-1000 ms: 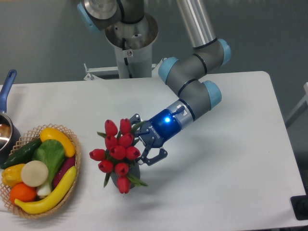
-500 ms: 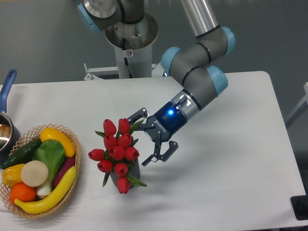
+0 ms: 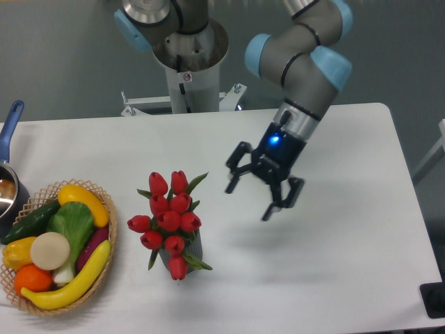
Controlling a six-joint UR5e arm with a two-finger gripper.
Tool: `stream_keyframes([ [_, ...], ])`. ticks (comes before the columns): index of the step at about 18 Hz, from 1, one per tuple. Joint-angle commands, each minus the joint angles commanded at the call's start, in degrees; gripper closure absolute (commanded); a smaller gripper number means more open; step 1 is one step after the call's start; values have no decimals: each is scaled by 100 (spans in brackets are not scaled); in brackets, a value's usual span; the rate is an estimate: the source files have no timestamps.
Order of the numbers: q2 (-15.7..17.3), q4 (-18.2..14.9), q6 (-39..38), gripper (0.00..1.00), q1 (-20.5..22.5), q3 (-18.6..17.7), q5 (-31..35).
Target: Insert the flowers into the vase
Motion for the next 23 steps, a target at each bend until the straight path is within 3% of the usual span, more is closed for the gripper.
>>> stream_keyframes([
  [5, 378, -87, -36, 0, 685, 342, 184],
  [8, 554, -299, 87, 0, 774, 492, 692],
  [10, 721, -421, 393, 0, 818, 528, 1202],
  [14, 967, -1001, 1544, 0, 993, 581, 1994],
  [18, 1099, -1406, 2239, 0, 1318, 572, 2004],
  [23, 1161, -1477, 2557, 0, 1469, 519, 1995],
])
